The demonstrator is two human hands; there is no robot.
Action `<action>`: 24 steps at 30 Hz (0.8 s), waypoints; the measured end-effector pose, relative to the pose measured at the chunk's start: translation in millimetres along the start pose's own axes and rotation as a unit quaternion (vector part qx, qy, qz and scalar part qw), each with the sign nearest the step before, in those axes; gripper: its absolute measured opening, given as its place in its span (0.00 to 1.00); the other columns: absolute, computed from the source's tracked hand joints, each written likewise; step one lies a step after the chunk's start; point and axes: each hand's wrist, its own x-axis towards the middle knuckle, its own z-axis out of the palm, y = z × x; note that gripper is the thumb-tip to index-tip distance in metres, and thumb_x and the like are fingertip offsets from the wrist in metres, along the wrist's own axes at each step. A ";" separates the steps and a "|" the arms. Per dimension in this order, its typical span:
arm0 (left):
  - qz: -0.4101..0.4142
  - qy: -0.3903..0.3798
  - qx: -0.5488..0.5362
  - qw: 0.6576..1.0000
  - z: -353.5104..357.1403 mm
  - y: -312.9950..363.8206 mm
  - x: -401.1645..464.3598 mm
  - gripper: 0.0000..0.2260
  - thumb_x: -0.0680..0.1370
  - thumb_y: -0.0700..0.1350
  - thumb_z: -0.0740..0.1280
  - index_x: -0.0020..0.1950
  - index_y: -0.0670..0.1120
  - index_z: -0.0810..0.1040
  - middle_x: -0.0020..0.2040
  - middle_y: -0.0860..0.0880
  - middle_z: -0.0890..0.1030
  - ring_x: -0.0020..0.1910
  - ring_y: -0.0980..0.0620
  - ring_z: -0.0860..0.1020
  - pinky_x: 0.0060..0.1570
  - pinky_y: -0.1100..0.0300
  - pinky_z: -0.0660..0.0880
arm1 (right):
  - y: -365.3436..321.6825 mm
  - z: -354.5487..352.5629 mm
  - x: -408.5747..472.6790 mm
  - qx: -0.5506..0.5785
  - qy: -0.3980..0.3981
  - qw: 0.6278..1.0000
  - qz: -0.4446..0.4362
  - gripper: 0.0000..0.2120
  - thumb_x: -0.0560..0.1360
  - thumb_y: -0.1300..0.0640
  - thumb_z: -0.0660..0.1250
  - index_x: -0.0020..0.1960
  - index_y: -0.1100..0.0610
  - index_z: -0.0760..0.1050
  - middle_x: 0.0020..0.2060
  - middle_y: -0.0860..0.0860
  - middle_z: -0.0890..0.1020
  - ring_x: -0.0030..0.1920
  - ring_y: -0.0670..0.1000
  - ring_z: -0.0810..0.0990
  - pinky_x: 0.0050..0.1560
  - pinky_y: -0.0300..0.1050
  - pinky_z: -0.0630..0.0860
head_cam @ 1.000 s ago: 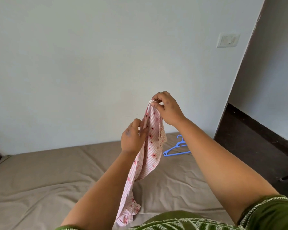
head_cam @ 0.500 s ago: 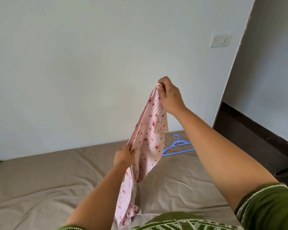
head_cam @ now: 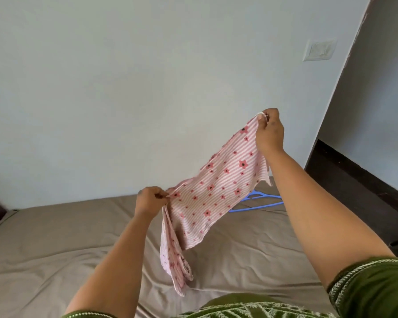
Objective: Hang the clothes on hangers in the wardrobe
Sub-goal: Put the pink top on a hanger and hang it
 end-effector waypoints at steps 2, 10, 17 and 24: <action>0.007 0.001 -0.036 0.999 -3.9 2.8 -0.3 0.09 0.69 0.40 0.76 0.45 0.50 0.80 0.35 0.50 0.83 0.37 0.53 0.80 0.40 0.64 0.72 | 5.2 2.7 -5.2 0.001 -0.017 0.999 0.046 0.11 0.83 0.57 0.53 0.59 0.63 0.67 0.49 0.58 0.77 0.47 0.56 0.74 0.44 0.42 0.66; 0.013 -0.017 -0.104 0.994 4.9 47.5 -3.5 0.09 0.82 0.43 0.60 0.42 0.43 0.72 0.35 0.50 0.73 0.38 0.50 0.71 0.36 0.62 0.67 | 10.4 33.1 -59.3 0.052 -0.191 0.975 0.098 0.11 0.73 0.51 0.73 0.52 0.52 0.76 0.45 0.49 0.79 0.46 0.52 0.79 0.44 0.42 0.74; 0.244 -0.053 -0.062 0.966 -2.8 106.5 -1.7 0.08 0.79 0.41 0.66 0.40 0.49 0.73 0.31 0.56 0.73 0.32 0.62 0.71 0.36 0.66 0.66 | -17.1 63.8 -94.2 0.027 -0.438 0.899 -0.008 0.18 0.70 0.55 0.75 0.59 0.53 0.78 0.53 0.51 0.82 0.55 0.52 0.80 0.56 0.46 0.75; 0.272 0.000 -0.028 0.962 2.1 97.5 -1.8 0.07 0.77 0.40 0.67 0.51 0.44 0.69 0.40 0.50 0.75 0.34 0.51 0.74 0.36 0.57 0.72 | -36.4 56.0 -64.7 -0.008 -0.308 0.949 -0.070 0.10 0.77 0.57 0.67 0.57 0.57 0.79 0.53 0.52 0.81 0.53 0.49 0.76 0.48 0.35 0.66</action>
